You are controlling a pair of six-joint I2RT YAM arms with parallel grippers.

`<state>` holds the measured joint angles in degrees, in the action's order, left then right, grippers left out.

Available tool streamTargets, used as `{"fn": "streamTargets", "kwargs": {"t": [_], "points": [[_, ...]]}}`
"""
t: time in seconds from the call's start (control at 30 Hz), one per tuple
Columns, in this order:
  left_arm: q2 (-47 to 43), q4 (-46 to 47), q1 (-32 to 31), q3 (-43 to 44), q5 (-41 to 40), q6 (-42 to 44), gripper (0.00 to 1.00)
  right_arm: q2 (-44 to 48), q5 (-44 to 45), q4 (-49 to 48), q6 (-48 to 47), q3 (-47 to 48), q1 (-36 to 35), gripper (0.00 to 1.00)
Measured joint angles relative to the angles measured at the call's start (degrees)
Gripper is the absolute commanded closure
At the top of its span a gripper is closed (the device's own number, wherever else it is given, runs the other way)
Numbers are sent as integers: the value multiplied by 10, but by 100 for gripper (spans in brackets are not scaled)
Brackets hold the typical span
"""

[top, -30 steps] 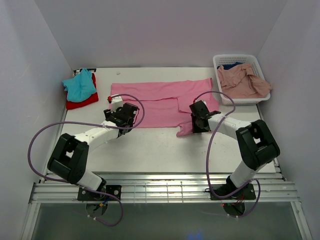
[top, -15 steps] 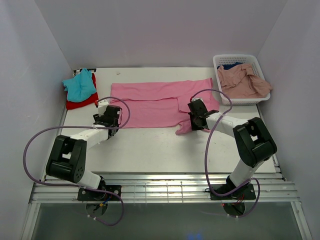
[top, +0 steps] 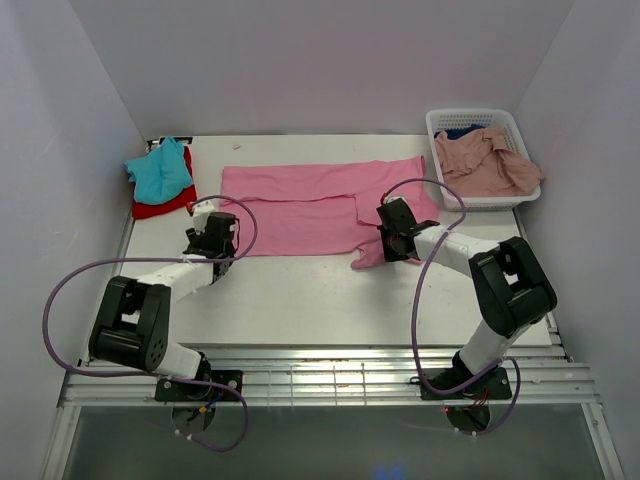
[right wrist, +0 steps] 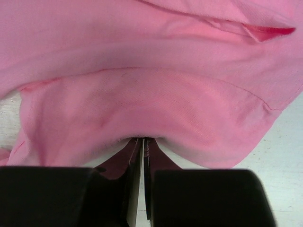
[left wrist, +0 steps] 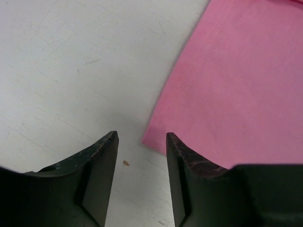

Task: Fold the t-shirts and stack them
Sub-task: Fold the tshirt

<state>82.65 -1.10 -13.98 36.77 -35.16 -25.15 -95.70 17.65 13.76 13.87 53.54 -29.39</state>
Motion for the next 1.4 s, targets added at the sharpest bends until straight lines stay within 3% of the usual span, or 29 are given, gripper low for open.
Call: {"fn": "streamTargets", "kwargs": {"t": [0.13,0.73,0.8,1.07,1.4], "points": [[12,-13,0,5,0,-10,55,2,0,1,0,0,0,92],[94,-47,19,57,9,-24,63,25,3,21,1,0,0,92],[106,-49,21,70,10,-24,75,30,3,25,1,0,0,92],[129,-55,22,96,13,-24,99,59,5,30,3,-1,0,92],[107,-65,25,92,50,-33,100,72,23,68,2,18,0,92]]}}
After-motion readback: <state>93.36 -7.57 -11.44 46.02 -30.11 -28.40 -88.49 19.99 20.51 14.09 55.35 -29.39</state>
